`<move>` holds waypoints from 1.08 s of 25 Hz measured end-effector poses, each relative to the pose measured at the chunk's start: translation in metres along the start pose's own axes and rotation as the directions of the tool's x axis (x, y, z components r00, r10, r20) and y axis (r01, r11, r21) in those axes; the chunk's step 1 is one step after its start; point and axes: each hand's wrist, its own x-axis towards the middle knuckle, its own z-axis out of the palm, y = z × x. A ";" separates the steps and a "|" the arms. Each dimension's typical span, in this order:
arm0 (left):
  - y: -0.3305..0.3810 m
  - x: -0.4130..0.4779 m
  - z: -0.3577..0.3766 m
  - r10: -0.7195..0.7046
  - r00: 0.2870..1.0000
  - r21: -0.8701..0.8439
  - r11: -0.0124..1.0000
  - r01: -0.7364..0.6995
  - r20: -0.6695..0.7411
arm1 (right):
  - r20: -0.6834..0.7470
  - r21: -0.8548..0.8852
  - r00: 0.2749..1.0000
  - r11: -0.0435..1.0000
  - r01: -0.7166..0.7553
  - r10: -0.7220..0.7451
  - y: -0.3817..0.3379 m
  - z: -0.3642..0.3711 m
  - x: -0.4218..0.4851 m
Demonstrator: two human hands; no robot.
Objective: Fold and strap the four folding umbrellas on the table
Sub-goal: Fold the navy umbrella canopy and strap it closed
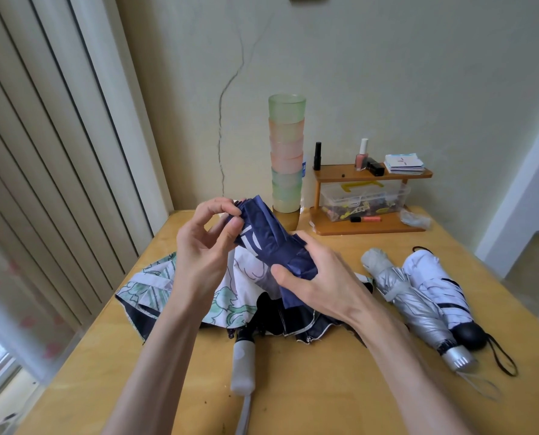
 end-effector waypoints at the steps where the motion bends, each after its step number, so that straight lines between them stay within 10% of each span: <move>1: -0.001 0.001 -0.001 0.012 1.000 0.003 1.000 -0.012 0.022 | -0.023 -0.050 1.000 0.999 0.012 -0.013 0.001 0.001 0.001; 8: 0.006 0.000 0.008 0.225 0.973 0.429 0.884 -0.186 -0.042 | -0.191 -0.316 0.967 0.944 0.100 -0.166 0.006 0.004 0.002; 22: 0.007 0.002 0.012 -0.004 0.965 0.173 0.984 0.051 -0.261 | -0.225 -0.266 0.961 0.959 0.096 -0.158 0.014 0.003 0.005; 27: 0.008 -0.004 0.019 0.280 0.933 0.506 0.852 -0.134 -0.224 | -0.267 -0.463 0.938 0.883 0.078 -0.223 0.017 0.006 0.009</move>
